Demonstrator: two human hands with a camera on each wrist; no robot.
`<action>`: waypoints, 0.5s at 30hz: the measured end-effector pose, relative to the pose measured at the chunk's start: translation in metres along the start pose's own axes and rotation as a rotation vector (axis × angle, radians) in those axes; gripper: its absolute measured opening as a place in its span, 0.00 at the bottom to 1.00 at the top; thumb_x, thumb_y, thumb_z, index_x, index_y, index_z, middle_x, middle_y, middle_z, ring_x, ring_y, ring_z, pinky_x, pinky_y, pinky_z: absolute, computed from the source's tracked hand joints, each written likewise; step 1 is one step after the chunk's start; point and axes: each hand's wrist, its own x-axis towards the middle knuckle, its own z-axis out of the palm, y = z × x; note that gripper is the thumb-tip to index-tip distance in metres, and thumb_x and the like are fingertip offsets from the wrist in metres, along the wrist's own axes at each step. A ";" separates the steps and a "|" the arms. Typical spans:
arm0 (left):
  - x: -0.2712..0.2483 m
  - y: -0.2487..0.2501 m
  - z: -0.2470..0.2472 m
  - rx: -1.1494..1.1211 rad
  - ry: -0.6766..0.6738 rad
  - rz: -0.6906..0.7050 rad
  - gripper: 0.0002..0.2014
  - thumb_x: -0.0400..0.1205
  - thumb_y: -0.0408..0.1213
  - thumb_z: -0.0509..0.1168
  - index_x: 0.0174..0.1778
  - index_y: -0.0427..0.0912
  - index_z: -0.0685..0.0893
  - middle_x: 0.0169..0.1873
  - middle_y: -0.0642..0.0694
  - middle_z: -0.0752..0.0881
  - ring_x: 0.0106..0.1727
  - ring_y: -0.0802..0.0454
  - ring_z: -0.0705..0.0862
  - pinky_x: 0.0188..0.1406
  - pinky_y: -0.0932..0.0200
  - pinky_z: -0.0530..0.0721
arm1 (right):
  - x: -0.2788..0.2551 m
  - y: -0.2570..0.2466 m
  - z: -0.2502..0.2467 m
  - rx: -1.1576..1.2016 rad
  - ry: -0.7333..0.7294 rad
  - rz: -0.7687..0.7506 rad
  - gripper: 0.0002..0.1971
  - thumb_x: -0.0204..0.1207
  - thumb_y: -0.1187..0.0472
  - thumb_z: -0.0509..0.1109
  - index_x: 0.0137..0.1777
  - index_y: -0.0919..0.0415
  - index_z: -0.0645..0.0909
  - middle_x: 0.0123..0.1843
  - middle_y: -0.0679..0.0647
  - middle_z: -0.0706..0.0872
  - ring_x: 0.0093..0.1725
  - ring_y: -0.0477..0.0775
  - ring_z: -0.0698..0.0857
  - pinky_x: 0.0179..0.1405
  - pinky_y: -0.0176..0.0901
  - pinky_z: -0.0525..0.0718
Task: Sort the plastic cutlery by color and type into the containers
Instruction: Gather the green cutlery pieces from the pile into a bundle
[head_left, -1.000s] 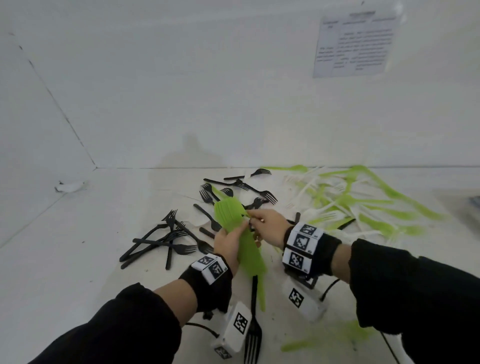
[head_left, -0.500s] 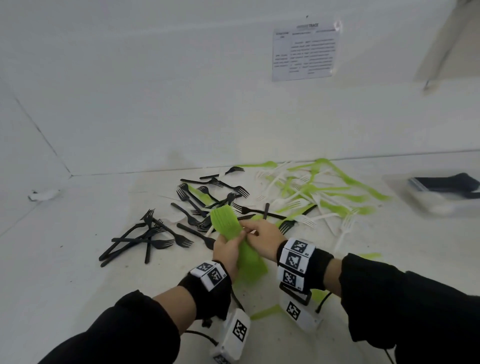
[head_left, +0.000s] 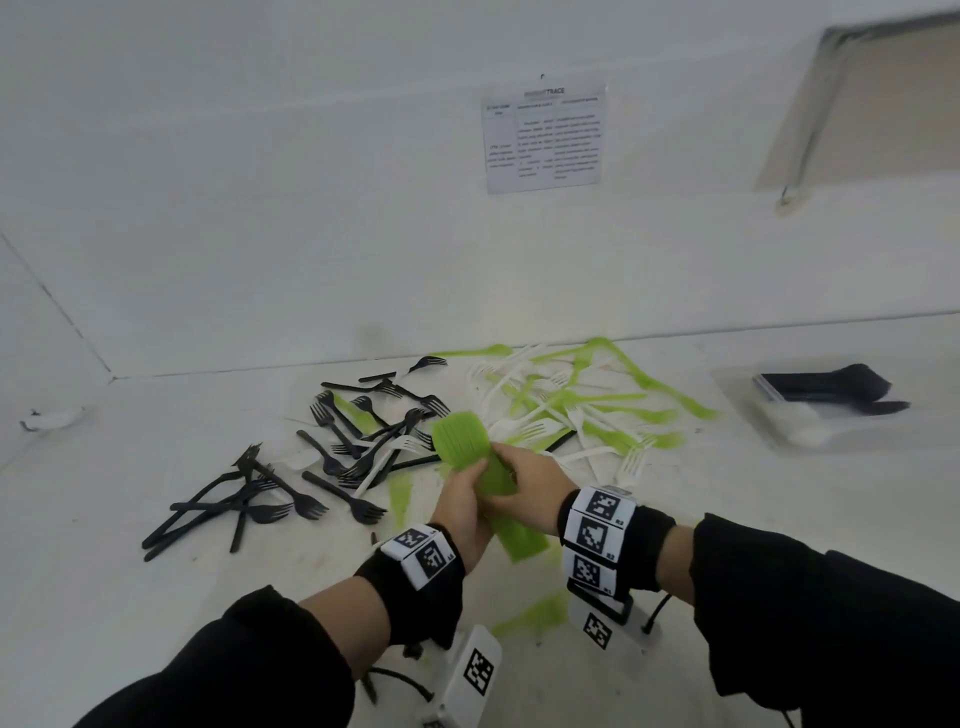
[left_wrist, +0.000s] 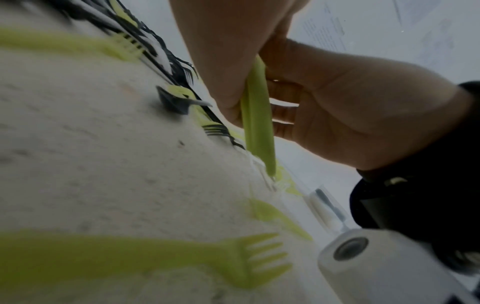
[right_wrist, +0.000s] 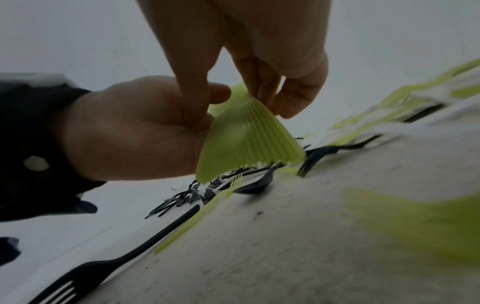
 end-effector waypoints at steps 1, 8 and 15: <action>-0.002 -0.005 0.011 -0.014 -0.013 -0.020 0.12 0.85 0.33 0.55 0.59 0.35 0.81 0.40 0.41 0.88 0.38 0.50 0.87 0.37 0.56 0.79 | -0.002 0.006 -0.010 -0.028 -0.020 0.018 0.26 0.73 0.57 0.72 0.71 0.60 0.73 0.63 0.57 0.83 0.64 0.57 0.81 0.62 0.46 0.80; -0.007 -0.047 0.087 0.079 -0.019 0.005 0.16 0.88 0.35 0.49 0.66 0.40 0.77 0.60 0.39 0.83 0.53 0.49 0.83 0.39 0.55 0.81 | -0.017 0.056 -0.069 -0.107 0.002 0.081 0.20 0.71 0.58 0.70 0.62 0.63 0.79 0.59 0.58 0.85 0.58 0.56 0.83 0.53 0.42 0.81; -0.008 -0.082 0.140 0.002 -0.067 0.036 0.15 0.89 0.34 0.48 0.63 0.41 0.77 0.52 0.42 0.85 0.52 0.49 0.83 0.45 0.52 0.81 | -0.040 0.101 -0.109 -0.088 -0.006 0.066 0.18 0.71 0.60 0.71 0.60 0.64 0.78 0.57 0.59 0.85 0.55 0.57 0.83 0.50 0.42 0.80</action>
